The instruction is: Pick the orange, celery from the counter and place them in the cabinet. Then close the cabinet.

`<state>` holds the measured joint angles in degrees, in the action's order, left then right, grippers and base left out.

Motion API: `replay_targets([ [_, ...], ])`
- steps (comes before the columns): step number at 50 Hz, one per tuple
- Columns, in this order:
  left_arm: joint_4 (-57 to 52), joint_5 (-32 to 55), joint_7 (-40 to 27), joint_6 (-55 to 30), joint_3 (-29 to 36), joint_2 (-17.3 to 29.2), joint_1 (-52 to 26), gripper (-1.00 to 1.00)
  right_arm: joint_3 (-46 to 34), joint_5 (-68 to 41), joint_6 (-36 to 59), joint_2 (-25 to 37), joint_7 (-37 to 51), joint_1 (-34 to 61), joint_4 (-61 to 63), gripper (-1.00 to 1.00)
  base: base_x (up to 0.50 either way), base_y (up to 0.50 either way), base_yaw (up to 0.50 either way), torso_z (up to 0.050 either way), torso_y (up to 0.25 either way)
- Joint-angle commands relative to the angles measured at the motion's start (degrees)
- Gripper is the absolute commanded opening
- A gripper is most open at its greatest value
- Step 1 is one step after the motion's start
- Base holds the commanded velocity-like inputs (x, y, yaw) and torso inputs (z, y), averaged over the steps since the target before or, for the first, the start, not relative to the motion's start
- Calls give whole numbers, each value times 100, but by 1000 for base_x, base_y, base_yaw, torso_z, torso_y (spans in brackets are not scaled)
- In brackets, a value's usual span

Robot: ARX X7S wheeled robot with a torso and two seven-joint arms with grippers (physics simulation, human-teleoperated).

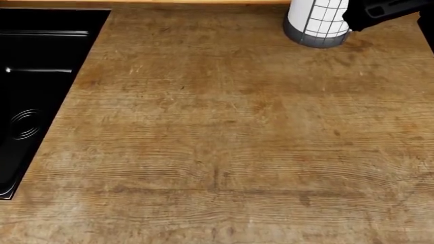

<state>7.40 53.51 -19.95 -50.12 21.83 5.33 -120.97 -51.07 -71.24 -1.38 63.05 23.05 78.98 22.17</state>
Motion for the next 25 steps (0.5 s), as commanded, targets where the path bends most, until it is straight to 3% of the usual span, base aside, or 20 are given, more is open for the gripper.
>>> replay_targets([
  [1, 2432, 601, 7, -29, 508, -6, 497, 100, 13, -18, -4, 28, 15, -13, 36, 100, 0, -4, 0, 0, 0],
  [8, 1683, 785, -127, -130, 471, 131, 632, 100, 30, -18, -7, 49, 18, -27, 45, 100, 4, -1, -1, 0, 23],
  [25, -547, 1397, -731, -513, 273, 818, 1343, 100, 107, -82, 99, 164, 60, 58, 103, 100, 1, 0, 0, -1, 250],
])
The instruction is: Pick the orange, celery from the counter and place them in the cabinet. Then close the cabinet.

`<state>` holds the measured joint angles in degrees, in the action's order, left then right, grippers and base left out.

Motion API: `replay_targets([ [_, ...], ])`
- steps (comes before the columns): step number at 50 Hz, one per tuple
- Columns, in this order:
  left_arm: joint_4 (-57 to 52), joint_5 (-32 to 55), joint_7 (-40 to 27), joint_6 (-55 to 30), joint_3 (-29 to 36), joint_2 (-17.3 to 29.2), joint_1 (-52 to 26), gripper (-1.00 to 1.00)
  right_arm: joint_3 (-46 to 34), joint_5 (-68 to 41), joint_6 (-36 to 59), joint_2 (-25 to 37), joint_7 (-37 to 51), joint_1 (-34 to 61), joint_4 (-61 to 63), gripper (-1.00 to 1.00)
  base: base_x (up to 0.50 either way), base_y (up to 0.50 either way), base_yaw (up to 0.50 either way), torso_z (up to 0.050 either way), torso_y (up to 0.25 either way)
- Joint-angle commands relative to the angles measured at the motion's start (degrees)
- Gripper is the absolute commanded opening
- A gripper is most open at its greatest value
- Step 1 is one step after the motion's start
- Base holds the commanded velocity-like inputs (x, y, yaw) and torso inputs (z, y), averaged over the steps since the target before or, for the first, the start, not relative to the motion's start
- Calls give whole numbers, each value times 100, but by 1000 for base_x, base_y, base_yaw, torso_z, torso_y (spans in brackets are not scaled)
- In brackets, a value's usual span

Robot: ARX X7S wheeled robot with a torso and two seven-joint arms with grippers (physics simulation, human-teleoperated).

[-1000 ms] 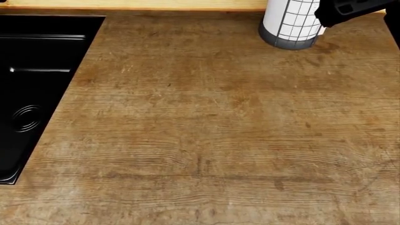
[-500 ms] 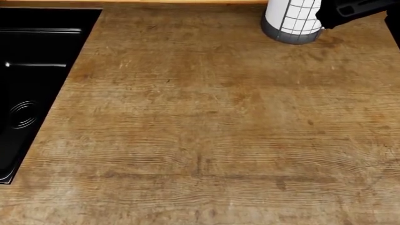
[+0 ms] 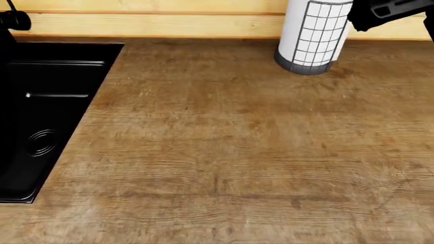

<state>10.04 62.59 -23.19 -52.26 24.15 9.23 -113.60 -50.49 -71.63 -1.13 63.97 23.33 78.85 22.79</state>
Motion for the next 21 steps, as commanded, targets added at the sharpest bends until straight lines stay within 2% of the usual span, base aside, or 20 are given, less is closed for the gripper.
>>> replay_targets([
  [1, -950, 559, -468, -330, 3, 480, 675, 100, 55, -50, 88, 79, 36, 84, 47, 100, 0, 0, 0, -2, 250],
  [13, -2508, 1167, -844, -505, -331, 1217, 1588, 100, 116, -104, 253, 154, 89, 221, 76, 100, 0, 0, 0, -2, 250],
  [18, -3031, 1066, -864, -526, -263, 1571, 2005, 100, 142, -120, 312, 185, 114, 273, 88, 100, 0, 0, 0, -3, 250],
  [21, -3160, 804, -865, -435, -223, 1813, 2331, 100, 185, -154, 297, 280, 137, 275, 119, 100, 0, 0, 0, -1, 113],
])
